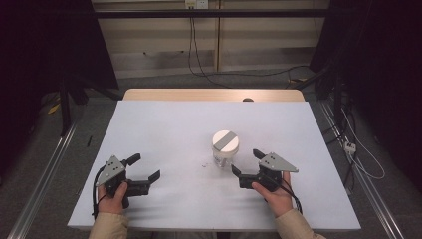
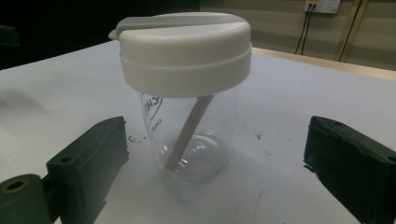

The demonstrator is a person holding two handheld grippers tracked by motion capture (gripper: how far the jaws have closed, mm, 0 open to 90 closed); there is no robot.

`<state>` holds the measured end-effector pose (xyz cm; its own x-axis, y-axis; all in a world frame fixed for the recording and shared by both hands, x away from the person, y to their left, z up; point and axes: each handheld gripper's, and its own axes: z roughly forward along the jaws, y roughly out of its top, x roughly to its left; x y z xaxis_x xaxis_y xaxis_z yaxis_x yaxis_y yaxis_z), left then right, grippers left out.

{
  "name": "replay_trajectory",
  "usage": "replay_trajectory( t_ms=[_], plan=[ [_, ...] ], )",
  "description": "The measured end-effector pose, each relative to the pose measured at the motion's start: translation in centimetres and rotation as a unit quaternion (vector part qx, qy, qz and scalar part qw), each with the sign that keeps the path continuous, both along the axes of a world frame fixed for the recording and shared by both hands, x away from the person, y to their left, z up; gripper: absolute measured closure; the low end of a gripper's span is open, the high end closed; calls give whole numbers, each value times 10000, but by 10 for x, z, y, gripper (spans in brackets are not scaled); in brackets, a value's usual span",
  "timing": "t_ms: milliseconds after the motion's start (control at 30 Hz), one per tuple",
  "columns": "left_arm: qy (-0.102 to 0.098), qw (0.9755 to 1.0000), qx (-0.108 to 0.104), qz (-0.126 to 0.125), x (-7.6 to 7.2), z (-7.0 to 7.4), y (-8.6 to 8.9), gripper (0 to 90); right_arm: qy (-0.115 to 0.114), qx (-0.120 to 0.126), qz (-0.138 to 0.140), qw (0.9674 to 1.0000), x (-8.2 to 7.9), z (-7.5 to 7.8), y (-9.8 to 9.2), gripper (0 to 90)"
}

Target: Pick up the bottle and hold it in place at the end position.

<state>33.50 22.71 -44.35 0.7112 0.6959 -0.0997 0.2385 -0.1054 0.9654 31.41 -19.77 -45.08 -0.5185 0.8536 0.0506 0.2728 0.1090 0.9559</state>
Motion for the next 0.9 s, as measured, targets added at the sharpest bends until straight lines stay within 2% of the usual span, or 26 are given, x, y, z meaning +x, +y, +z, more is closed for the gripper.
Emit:
replay_trajectory(
  t_ms=[600, 900],
  plan=[
    [1, 10000, 29, -50, 1, -1, 0, 32, 129, 20, 211, 9997, 20, -1, 24, 66],
    [-6, 9999, 61, -89, 2, -2, 0, 32, 236, 52, 159, 9996, 31, -4, 32, 67]
  ],
)
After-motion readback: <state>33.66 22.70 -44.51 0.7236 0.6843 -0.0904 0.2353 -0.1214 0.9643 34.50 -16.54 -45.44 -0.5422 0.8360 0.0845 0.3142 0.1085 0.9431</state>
